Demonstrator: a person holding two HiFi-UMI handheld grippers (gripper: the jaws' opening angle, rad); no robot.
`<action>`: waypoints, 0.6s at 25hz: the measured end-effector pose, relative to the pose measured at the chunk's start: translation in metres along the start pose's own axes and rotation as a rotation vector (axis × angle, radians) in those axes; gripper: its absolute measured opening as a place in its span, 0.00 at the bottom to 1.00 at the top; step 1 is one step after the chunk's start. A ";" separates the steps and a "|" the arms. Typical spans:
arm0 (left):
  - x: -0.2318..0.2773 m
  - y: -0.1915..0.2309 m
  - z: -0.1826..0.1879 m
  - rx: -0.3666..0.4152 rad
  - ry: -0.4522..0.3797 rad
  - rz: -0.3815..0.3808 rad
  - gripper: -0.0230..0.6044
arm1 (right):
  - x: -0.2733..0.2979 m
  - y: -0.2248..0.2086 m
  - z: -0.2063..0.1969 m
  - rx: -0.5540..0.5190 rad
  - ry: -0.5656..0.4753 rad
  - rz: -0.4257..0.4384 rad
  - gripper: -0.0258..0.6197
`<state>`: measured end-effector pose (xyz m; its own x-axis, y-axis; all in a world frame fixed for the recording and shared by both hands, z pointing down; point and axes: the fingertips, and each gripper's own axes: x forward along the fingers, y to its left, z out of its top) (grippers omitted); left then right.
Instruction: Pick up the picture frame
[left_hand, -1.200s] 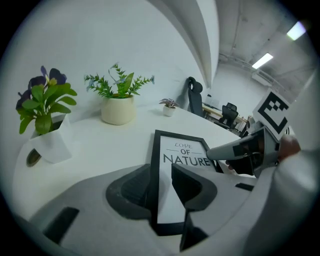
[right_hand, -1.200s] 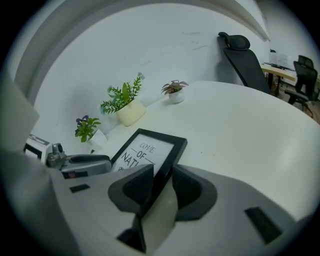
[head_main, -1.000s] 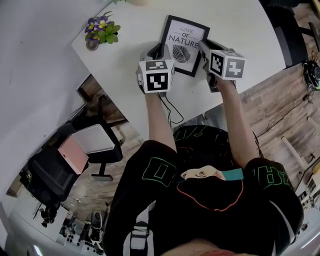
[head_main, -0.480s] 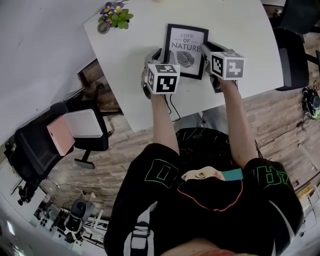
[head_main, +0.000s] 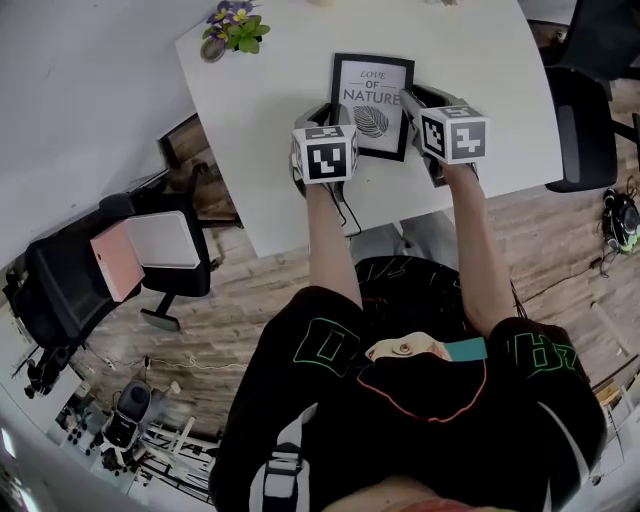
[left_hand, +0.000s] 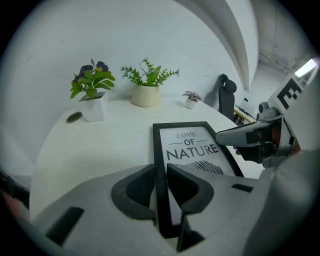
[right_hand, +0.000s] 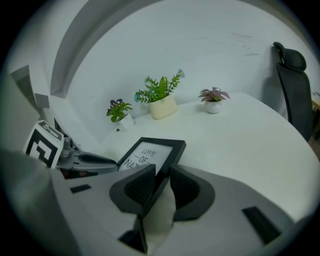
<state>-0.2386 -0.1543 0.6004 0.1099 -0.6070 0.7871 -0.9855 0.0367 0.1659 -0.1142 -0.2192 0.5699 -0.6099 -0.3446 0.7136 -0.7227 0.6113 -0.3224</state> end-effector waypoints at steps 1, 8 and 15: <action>-0.002 0.000 -0.001 -0.022 -0.003 -0.004 0.17 | -0.002 0.001 0.001 -0.015 -0.001 0.006 0.19; -0.006 -0.018 -0.014 -0.172 -0.006 -0.039 0.15 | -0.015 -0.007 -0.007 -0.051 0.008 0.013 0.19; -0.013 -0.042 -0.025 -0.206 -0.034 -0.022 0.14 | -0.029 -0.018 -0.014 -0.054 -0.012 0.014 0.18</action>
<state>-0.1957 -0.1278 0.5985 0.1232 -0.6360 0.7618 -0.9351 0.1827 0.3038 -0.0785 -0.2104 0.5634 -0.6242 -0.3440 0.7015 -0.6956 0.6535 -0.2985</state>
